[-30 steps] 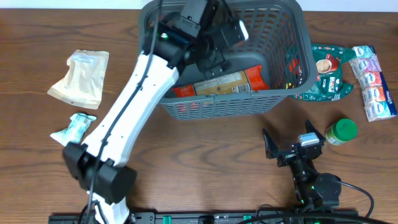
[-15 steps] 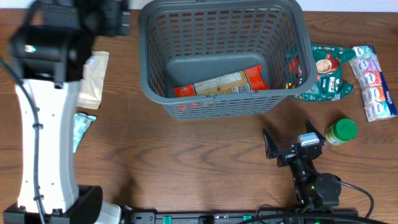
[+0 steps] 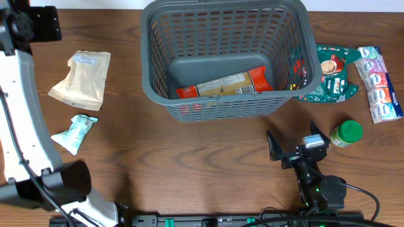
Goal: Pack container
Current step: 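Move the left gripper back to the clear white pouch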
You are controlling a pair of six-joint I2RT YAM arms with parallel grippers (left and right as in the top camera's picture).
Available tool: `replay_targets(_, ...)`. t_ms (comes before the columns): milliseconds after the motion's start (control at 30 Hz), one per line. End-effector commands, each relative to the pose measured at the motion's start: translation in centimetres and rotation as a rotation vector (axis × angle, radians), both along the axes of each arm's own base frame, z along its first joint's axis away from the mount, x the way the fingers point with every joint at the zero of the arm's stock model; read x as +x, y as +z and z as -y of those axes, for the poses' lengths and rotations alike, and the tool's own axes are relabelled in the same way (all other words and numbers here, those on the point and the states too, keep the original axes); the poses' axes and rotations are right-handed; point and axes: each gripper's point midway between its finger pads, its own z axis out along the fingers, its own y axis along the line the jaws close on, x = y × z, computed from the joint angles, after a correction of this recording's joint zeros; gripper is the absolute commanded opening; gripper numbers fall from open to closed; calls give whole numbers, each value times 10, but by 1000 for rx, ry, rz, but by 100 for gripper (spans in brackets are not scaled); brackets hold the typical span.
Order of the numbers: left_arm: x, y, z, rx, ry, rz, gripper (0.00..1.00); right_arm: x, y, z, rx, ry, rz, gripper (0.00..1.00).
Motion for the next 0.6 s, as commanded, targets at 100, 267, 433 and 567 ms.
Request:
replay_targets(100, 24, -85, 2, -3, -194, -241, 98, 0, -1, -2, 9, 8, -1, 99)
replay_targets(267, 37, -143, -1, -37, -258, -367, 98, 0, -1, -2, 9, 8, -1, 99)
replay_targets(433, 45, -198, -11, -91, -267, -453, 98, 0, -1, -2, 9, 8, -1, 99)
replay_targets(567, 47, -240, -20, -157, -261, -498, 98, 0, -1, -2, 9, 8, -1, 99)
